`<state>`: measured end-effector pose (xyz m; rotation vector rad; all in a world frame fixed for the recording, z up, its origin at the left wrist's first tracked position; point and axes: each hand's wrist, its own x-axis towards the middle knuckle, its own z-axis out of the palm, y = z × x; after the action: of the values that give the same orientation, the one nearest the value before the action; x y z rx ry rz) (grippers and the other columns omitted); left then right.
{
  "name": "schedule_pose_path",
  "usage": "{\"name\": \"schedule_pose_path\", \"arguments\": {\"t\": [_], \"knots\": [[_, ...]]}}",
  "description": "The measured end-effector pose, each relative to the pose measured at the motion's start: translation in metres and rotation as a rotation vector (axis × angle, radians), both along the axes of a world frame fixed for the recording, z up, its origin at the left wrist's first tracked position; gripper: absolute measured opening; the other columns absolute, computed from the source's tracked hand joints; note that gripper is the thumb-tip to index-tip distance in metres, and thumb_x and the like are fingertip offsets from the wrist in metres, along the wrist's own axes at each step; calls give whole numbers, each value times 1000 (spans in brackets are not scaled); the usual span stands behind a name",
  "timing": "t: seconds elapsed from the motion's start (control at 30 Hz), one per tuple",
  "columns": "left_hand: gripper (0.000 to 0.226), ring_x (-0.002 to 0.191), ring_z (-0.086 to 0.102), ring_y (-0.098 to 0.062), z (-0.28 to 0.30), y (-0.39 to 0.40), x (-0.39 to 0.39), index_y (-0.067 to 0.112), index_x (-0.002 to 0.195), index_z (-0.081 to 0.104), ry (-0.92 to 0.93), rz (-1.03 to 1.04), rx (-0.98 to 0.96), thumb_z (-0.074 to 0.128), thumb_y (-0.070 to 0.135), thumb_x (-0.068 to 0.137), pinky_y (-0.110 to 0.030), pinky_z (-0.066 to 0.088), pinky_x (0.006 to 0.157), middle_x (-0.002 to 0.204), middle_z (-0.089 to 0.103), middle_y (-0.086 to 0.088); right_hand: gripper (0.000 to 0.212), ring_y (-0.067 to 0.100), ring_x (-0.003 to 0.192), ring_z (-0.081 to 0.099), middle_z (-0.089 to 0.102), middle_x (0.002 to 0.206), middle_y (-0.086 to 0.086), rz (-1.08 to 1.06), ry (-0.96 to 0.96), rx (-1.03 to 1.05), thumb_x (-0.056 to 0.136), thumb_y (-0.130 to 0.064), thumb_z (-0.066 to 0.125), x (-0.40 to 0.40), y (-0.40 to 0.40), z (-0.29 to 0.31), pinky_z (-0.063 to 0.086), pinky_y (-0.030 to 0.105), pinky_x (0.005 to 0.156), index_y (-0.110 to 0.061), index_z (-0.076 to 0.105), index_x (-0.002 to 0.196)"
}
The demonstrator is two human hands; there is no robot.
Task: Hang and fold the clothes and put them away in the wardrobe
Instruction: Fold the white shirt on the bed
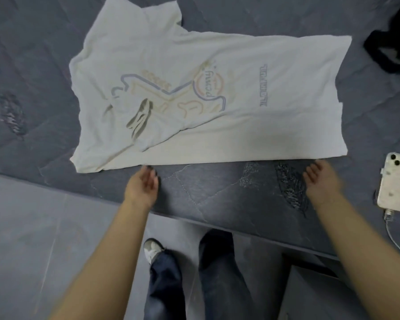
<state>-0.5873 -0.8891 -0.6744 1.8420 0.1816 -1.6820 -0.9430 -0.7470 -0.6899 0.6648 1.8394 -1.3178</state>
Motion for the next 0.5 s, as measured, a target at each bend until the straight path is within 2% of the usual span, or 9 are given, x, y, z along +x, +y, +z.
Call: {"name": "schedule_pose_path", "arguments": {"t": [0.03,0.1,0.23,0.3,0.4,0.5], "knots": [[15,114,56,-10,-5,12,-4,11,107,61,8,-3,22,49,19,101,-21,43,103,119,59,2,34,14,115,48,51,118,3,-12,-34,-43,101,-20,48,3,6,-3,41,23,106,-5,50,130],[14,126,52,-13,-12,20,-11,13,112,58,33,31,-19,51,19,101,-26,38,109,126,58,-1,43,16,120,48,51,125,4,-7,-79,-157,101,-25,51,3,9,-5,35,26,112,-6,44,138],[13,119,60,-13,-20,-2,-21,13,100,66,138,158,-150,62,24,94,-26,49,99,104,69,1,34,16,111,61,65,119,2,-102,-119,-315,93,-32,64,-18,-15,-6,50,29,99,-15,59,123],[16,113,64,-13,-23,-16,-24,11,98,68,173,245,-181,65,25,92,-27,53,93,104,73,1,26,17,109,64,67,120,3,-210,-136,-360,92,-30,65,-25,-27,-10,53,35,95,-16,63,114],[15,113,64,-12,-27,-28,-24,9,92,68,114,349,-169,67,24,91,-27,55,88,113,69,0,18,17,113,63,66,124,3,-362,-151,-395,93,-28,65,-31,-29,-13,51,35,97,-13,66,103],[15,108,66,-12,-27,-25,-18,10,98,67,37,325,-175,66,24,92,-26,58,79,111,69,0,14,12,104,66,71,109,1,-435,-157,-441,94,-25,63,-29,-4,-11,49,32,98,-12,67,97]]}}
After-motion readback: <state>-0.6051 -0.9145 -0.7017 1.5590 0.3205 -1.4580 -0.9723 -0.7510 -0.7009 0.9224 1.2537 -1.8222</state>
